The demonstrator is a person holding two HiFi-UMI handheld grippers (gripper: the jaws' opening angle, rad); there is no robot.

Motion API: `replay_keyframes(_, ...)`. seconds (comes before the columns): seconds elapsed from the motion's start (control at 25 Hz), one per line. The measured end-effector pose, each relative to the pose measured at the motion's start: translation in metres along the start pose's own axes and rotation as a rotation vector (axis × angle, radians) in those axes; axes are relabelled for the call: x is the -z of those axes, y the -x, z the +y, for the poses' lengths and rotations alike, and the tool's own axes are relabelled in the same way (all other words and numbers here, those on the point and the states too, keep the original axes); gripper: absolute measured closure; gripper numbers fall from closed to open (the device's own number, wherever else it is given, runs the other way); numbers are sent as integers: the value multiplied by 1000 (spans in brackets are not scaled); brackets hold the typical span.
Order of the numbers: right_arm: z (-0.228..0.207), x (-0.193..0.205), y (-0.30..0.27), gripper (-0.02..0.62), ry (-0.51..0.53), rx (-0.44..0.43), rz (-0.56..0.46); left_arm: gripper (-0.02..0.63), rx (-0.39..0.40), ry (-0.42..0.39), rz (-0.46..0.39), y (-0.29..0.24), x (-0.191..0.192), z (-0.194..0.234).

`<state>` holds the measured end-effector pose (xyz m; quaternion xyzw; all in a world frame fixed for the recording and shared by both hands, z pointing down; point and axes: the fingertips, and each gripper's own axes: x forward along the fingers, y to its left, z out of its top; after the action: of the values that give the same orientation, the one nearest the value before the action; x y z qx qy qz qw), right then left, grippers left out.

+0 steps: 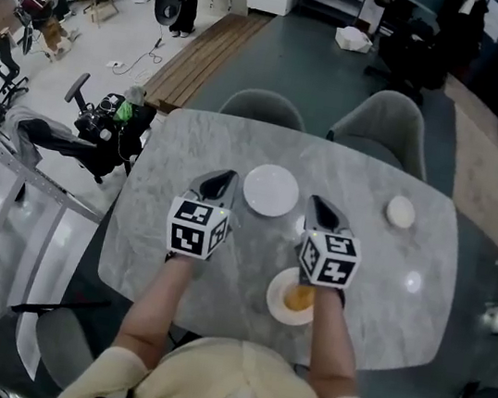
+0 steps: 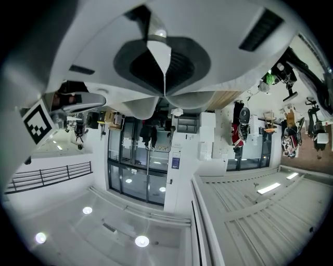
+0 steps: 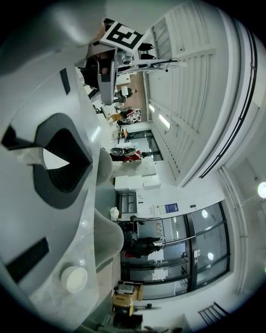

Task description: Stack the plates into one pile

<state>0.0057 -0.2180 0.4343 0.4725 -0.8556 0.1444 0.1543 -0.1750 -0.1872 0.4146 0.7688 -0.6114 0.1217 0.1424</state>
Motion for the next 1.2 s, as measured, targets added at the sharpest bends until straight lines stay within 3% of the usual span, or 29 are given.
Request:
replay_keyframes(0.36, 1, -12, 23, 591, -51, -43, -31, 594, -10, -21, -21, 15, -9, -17)
replay_keyframes(1.2, 2, -13, 40, 592, -32, -26, -45, 594, -15, -10, -17, 26, -6, -26)
